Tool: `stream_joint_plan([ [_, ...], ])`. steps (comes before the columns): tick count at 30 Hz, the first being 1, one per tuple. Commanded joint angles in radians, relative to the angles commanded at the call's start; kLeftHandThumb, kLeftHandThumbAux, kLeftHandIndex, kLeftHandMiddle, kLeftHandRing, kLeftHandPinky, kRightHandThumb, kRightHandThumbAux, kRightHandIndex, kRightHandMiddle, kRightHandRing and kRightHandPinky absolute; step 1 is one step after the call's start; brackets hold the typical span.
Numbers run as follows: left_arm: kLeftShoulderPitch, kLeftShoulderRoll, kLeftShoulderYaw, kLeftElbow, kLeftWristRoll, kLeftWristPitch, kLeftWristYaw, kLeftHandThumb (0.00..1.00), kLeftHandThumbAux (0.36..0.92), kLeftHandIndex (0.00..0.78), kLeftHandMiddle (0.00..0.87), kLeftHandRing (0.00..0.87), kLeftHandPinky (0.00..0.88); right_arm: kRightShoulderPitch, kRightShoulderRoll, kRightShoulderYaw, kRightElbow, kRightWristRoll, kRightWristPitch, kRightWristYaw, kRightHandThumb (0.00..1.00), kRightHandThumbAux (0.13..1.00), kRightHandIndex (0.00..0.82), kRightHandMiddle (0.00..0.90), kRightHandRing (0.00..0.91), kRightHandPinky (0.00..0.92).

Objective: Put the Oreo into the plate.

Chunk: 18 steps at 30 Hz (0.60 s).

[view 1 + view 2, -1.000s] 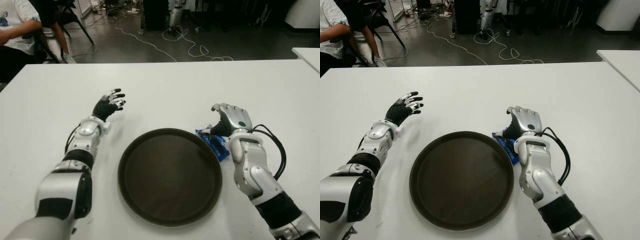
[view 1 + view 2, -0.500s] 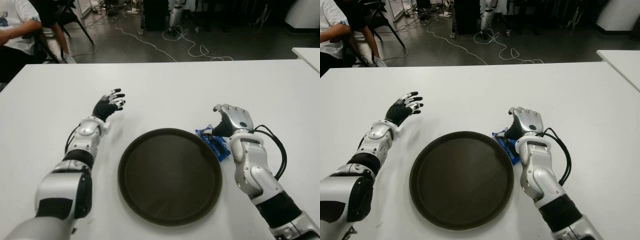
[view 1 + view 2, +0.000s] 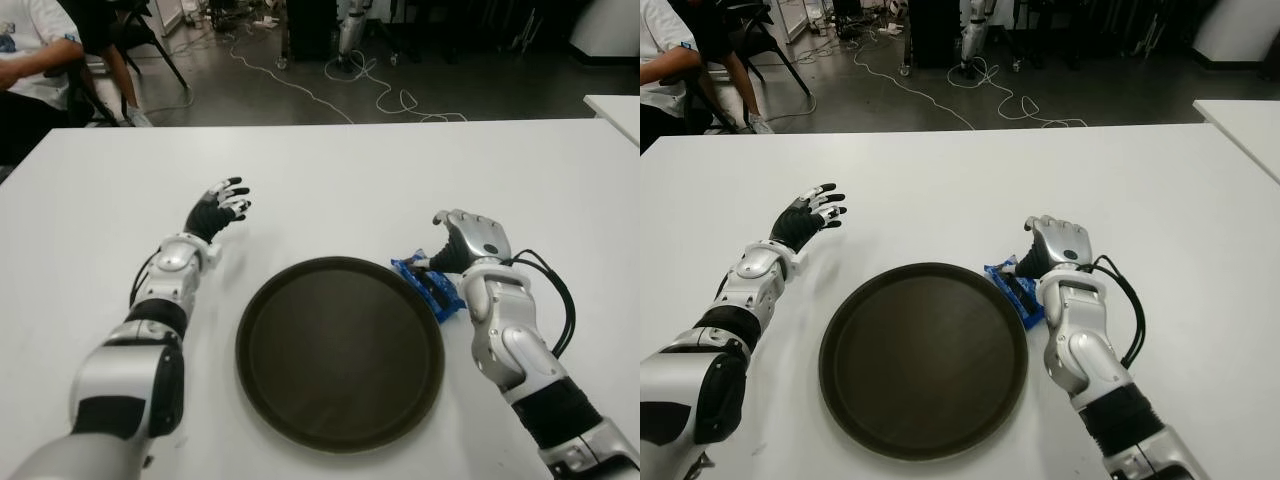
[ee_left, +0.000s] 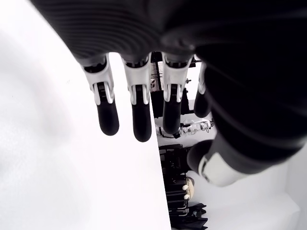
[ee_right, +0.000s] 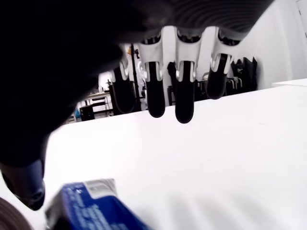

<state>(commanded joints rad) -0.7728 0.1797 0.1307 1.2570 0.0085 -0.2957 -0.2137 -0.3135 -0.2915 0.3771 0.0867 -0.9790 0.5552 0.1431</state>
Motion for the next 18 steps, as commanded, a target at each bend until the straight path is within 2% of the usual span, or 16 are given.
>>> stream_joint_plan([
  [18, 0.000, -0.003, 0.003, 0.003, -0.003, -0.003, -0.001, 0.010, 0.719, 0.137, 0.196, 0.202, 0.215, -0.011, -0.006, 0.002, 0.050, 0.009, -0.031, -0.024, 0.000, 0.607, 0.252, 0.236, 0.235, 0.210],
])
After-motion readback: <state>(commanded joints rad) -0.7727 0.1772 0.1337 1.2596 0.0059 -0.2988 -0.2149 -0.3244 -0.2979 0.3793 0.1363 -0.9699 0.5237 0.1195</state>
